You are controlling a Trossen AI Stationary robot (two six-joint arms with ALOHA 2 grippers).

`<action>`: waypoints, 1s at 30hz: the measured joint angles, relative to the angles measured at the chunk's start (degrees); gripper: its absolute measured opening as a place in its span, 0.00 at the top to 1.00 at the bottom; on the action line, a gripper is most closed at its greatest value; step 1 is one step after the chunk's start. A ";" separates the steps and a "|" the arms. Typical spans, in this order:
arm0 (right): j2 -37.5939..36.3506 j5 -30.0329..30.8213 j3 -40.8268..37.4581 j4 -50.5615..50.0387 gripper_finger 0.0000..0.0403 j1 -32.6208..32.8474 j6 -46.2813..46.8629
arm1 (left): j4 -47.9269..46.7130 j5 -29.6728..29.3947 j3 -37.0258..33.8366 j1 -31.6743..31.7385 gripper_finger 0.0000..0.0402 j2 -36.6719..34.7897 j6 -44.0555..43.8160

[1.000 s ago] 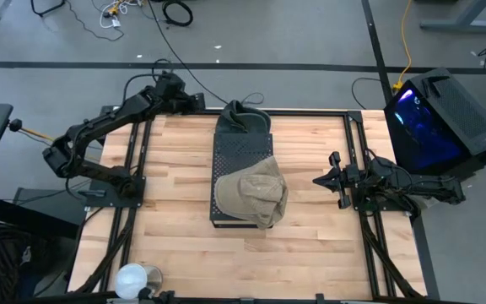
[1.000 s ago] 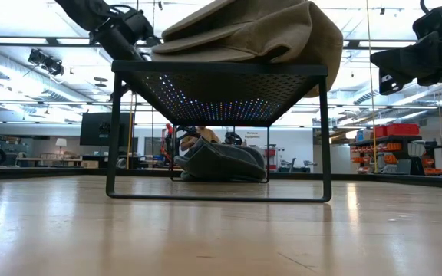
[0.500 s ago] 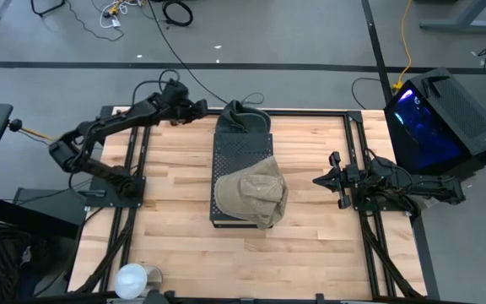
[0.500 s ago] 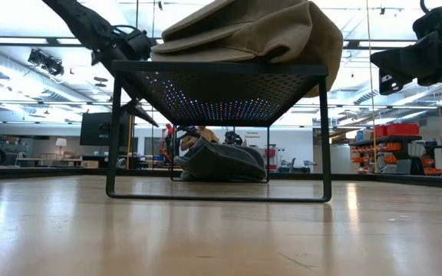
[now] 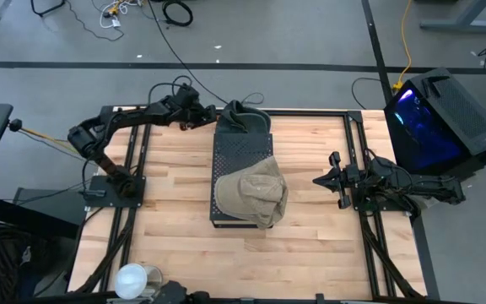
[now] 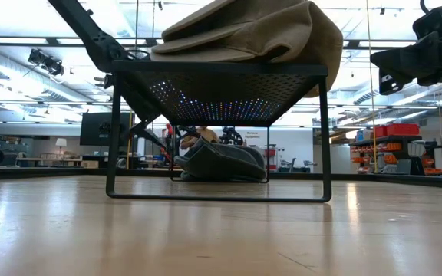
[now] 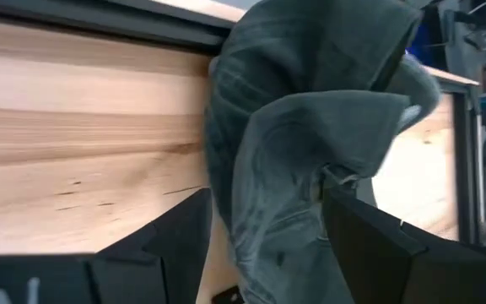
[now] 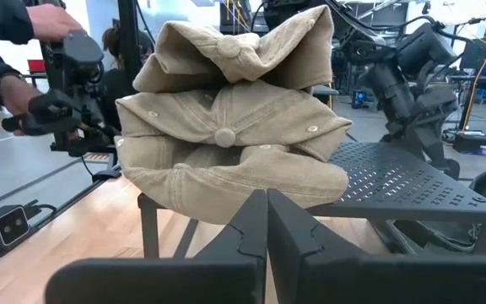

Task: Pick & Place hat
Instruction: Put the bottom gray cap on the shelf

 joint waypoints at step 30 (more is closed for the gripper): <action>0.00 0.01 0.01 -0.02 0.98 -0.02 0.01 | 5.94 -0.02 0.07 -0.42 0.46 9.42 1.55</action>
